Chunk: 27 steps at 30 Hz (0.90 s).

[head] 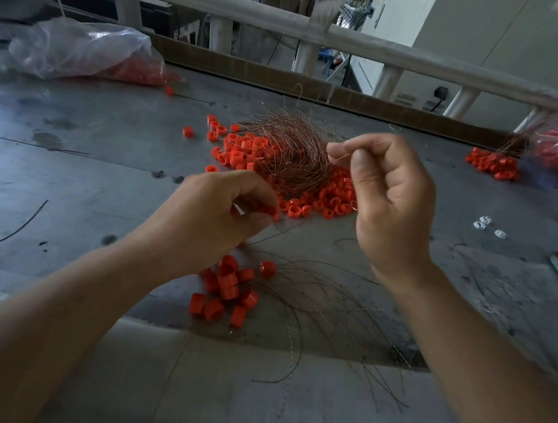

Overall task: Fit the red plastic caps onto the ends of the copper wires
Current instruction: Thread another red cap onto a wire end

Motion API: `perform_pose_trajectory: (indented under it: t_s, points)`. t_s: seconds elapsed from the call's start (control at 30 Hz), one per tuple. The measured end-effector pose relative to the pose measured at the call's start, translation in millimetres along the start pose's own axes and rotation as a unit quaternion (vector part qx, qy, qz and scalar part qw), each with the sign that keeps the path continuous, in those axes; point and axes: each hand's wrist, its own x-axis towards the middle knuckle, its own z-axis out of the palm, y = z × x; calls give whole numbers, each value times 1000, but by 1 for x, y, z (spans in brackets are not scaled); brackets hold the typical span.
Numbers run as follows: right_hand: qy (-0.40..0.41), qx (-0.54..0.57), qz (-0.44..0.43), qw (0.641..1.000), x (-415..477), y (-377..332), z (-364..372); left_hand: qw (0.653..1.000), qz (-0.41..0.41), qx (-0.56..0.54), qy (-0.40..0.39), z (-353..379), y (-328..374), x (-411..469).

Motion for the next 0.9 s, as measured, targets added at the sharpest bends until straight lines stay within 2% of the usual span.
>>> perform_pose_trajectory:
  t_s: [0.17,0.3,0.43,0.57,0.8,0.9]
  points:
    - [34,33,-91,995,3,-14,-5,996,-7,-67,52,-4,0,0]
    - [24,-43,-157,986,4,-18,-13,988,-14,-147,50,-7,6,-1]
    - [-71,-121,-122,983,1,-15,-10,968,-23,-248,25,-8,15,-4]
    - [-140,-129,-107,976,-6,-16,-1,973,-2,-228,25,-9,19,-4]
    - [-167,-129,-70,975,-9,-18,1,976,-7,-211,52,-8,16,-1]
    - [-153,-134,-48,978,-8,-18,0,976,-9,-211,61,-8,14,-1]
